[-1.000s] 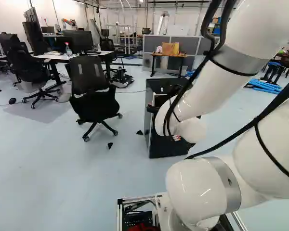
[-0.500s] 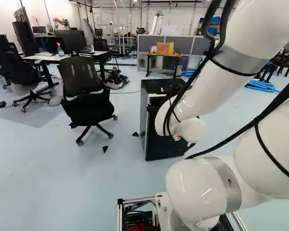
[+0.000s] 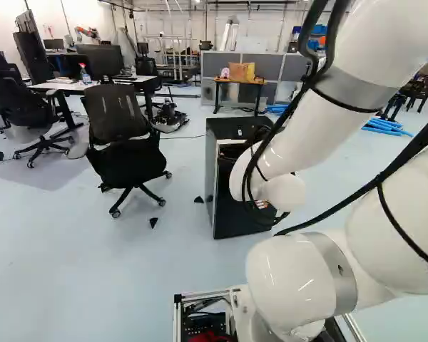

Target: Grab a drink from the fridge

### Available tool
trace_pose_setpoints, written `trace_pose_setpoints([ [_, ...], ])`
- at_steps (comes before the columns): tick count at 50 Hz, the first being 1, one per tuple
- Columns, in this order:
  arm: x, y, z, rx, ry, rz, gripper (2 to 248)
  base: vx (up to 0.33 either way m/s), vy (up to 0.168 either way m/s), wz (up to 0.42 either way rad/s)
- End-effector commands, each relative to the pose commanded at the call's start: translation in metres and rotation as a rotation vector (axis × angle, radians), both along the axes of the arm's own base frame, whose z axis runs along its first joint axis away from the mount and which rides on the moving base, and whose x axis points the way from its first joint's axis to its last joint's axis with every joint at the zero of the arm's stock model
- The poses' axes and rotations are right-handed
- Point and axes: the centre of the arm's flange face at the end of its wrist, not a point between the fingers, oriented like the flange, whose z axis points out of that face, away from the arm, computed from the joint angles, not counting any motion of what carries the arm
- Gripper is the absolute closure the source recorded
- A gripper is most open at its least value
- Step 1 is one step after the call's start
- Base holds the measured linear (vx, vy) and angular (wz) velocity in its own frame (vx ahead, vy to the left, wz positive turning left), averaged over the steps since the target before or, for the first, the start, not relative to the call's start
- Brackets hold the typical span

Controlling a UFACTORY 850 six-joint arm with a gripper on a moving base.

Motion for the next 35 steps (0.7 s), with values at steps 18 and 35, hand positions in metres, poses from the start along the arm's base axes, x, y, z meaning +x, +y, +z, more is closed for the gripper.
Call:
trace_pose_setpoints([
  [18,0.000,0.002,0.000,0.002,0.000,0.005,3,0.000,0.000,0.000],
  [35,0.000,0.012,0.000,0.027,0.001,-0.007,3,0.000,0.000,0.000],
])
